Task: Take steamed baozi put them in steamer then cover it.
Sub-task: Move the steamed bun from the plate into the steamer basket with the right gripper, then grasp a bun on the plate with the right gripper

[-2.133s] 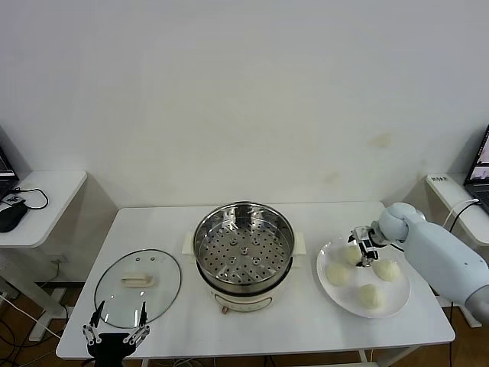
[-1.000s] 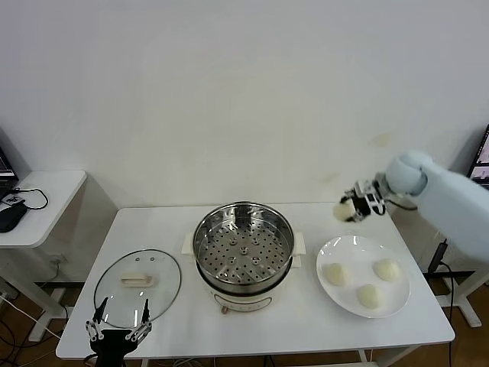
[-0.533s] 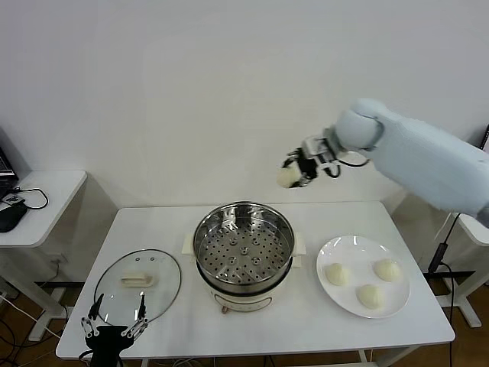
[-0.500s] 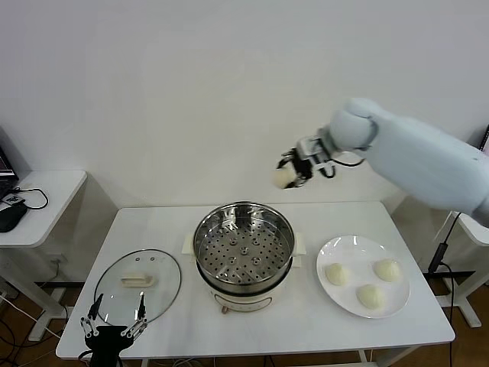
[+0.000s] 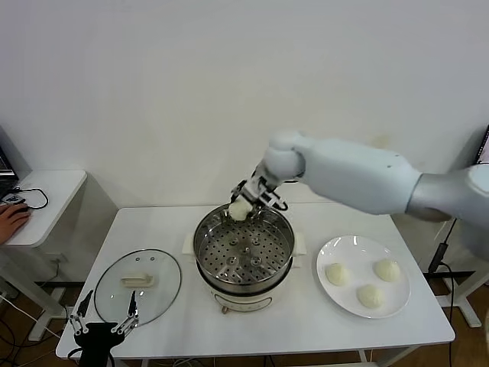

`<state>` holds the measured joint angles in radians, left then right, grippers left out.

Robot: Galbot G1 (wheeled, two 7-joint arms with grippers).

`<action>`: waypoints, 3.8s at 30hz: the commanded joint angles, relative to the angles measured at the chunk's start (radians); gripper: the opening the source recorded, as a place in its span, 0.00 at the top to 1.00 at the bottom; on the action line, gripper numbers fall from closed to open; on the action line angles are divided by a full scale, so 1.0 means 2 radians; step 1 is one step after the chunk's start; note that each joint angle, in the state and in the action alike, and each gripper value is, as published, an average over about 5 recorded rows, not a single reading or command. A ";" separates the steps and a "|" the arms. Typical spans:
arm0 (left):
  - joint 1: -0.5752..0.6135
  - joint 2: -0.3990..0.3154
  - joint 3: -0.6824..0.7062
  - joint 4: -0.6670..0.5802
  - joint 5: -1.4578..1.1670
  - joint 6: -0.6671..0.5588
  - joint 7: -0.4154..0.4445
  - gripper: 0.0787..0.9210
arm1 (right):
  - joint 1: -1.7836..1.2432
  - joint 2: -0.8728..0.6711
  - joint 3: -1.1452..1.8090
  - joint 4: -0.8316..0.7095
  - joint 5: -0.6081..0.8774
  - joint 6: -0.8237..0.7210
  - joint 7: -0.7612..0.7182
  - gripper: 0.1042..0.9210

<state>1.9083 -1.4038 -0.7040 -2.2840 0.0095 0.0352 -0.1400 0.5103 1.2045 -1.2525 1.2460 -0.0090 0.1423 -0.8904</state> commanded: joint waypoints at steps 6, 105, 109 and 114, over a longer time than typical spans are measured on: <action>-0.004 -0.001 -0.004 0.000 -0.001 0.002 0.001 0.12 | -0.030 0.040 -0.036 -0.046 -0.127 0.120 0.027 0.42; -0.015 0.016 -0.024 0.003 -0.014 0.016 0.014 0.12 | -0.302 -0.250 0.200 0.044 -0.045 -0.232 -0.025 0.23; -0.014 0.016 -0.024 0.003 -0.014 0.016 0.013 0.12 | -0.295 -0.260 0.199 0.052 -0.042 -0.234 -0.030 0.31; -0.014 0.016 -0.023 0.002 -0.015 0.016 0.013 0.12 | -0.263 -0.279 0.193 0.065 -0.031 -0.233 -0.039 0.37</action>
<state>1.8806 -1.3720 -0.7513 -2.2790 -0.0195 0.0680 -0.1131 -0.0628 0.6692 -0.8627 1.3634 -0.0829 -0.3171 -0.9524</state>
